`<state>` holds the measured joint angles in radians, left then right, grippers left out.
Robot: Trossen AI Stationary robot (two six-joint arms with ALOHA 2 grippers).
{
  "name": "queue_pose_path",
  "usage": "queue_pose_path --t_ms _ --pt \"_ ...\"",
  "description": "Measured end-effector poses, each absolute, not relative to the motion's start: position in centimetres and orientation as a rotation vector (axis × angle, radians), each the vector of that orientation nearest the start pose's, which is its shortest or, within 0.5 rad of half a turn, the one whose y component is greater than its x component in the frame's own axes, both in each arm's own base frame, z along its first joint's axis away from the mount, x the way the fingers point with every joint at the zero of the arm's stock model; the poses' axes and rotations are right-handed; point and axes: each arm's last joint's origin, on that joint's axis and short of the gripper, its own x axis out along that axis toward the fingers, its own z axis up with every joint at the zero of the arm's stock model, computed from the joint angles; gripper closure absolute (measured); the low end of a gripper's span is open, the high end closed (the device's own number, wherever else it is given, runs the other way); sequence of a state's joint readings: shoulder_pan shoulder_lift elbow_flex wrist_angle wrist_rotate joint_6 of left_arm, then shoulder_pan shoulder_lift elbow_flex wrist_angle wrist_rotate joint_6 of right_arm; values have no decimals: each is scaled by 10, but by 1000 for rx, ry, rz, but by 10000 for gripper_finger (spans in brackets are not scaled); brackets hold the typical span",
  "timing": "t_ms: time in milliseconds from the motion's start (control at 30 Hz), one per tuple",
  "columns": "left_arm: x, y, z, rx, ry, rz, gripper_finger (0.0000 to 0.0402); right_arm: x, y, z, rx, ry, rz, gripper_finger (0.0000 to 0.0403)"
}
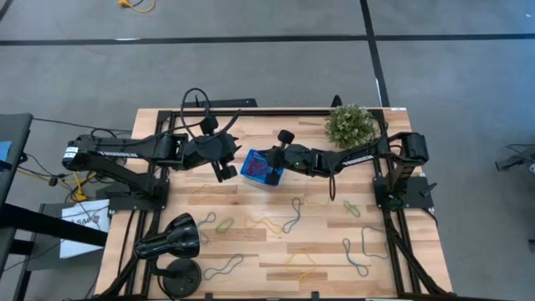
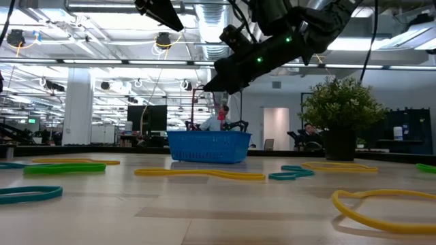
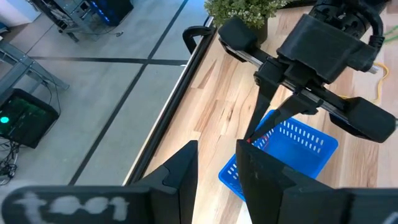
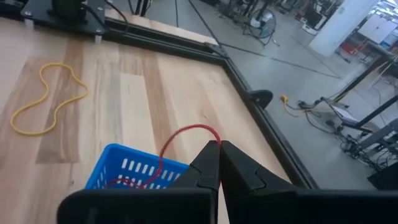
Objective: Pick and place items into bin
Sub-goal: Put the red rubber band into the blue bin
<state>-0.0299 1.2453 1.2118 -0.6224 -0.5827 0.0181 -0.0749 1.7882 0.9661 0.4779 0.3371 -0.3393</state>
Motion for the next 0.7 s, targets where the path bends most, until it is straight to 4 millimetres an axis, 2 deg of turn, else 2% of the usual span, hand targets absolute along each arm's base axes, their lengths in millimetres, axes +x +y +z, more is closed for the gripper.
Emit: queue_pose_path --t_ms 167,400,700 --pt "256 8 349 217 638 527 301 375 -43 191 -319 401 -363 383" --pt "256 8 349 217 638 527 301 375 -50 190 -281 390 -324 329" --pt "253 8 345 174 679 517 301 375 -49 190 -277 387 -294 277"
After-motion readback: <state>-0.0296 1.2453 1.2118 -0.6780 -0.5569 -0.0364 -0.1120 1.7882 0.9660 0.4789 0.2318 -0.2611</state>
